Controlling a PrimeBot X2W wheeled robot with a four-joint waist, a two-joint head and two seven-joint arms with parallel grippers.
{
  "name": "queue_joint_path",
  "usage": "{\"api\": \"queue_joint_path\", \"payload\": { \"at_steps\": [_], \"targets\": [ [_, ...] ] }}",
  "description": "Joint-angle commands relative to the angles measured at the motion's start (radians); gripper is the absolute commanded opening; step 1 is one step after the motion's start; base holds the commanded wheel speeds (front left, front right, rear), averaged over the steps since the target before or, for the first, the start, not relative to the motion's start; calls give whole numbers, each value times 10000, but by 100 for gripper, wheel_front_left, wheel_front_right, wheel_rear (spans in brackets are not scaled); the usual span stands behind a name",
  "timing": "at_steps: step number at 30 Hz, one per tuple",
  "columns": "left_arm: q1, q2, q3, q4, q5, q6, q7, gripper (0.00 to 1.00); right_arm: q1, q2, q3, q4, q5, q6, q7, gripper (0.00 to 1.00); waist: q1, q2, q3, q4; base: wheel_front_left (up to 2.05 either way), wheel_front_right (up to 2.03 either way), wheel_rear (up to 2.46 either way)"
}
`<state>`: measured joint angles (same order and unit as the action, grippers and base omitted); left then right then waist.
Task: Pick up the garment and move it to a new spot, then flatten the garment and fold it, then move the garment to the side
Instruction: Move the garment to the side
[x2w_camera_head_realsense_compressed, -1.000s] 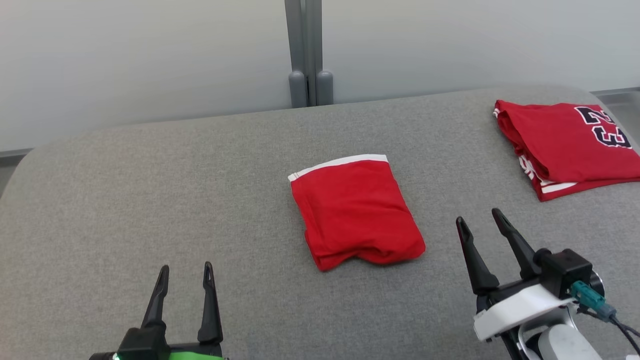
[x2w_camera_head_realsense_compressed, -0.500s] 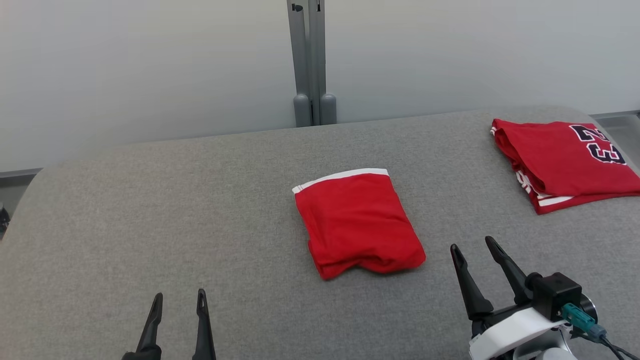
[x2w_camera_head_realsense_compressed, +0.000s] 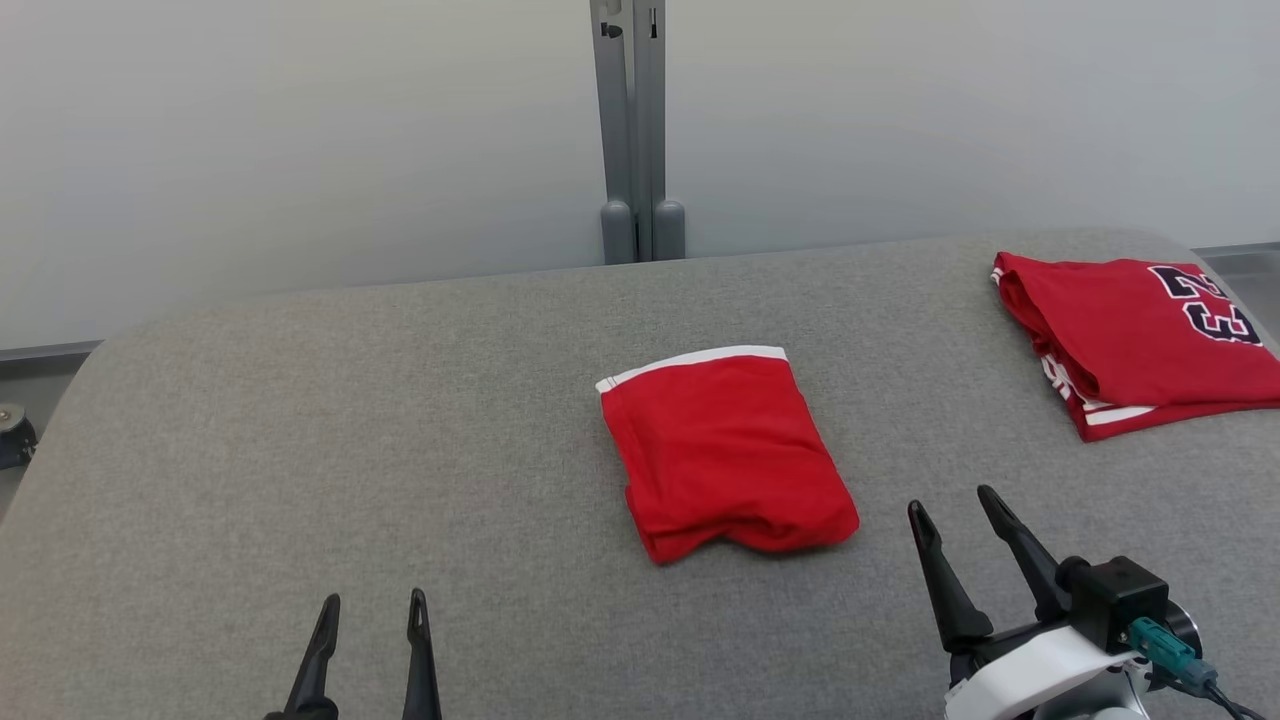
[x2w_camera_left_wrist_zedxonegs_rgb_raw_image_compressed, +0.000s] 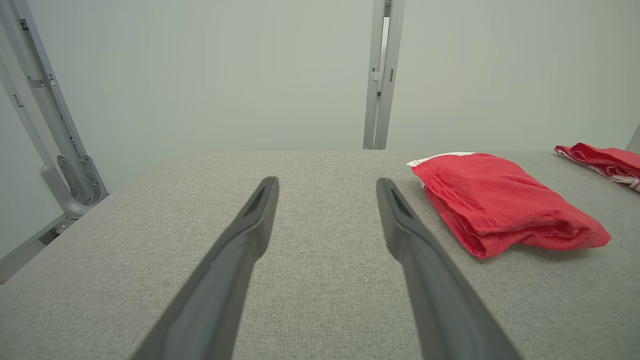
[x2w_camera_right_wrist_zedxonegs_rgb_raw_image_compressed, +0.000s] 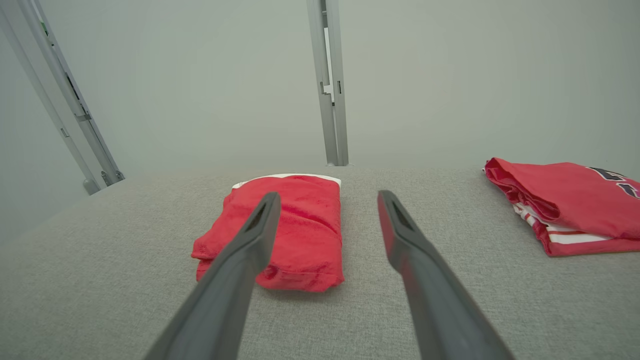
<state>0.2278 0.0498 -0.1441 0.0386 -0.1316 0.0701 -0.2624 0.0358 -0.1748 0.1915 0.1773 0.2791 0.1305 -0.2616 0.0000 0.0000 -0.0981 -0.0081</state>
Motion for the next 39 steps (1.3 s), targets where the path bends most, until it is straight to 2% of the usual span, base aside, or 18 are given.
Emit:
{"api": "queue_joint_path", "payload": {
  "at_steps": [1, 26, 34, 39],
  "targets": [
    [143, 18, -4, 21, -83, -37, -29, 100, 119, -3, 4, -11, -49, 2, -40, 100, 0, 0, -13, 17, 0, 0, 0],
    [63, 18, -221, 137, 230, -136, -29, 100, 115, 39, 8, 102, 2, 0, -40, 100, 0, 0, 107, 253, 0, 0, 0],
    [-169, 18, -400, 101, 147, -149, -28, 100, -199, 103, 40, 401, 20, 2, -39, 100, 0, 0, 421, 628, 0, 0, 0],
    [-349, 18, -629, 67, 60, -241, -29, 100, -597, 77, 32, 798, 685, 2, -36, 100, 0, 0, 779, 995, 0, 0, 0]
  ]
}}
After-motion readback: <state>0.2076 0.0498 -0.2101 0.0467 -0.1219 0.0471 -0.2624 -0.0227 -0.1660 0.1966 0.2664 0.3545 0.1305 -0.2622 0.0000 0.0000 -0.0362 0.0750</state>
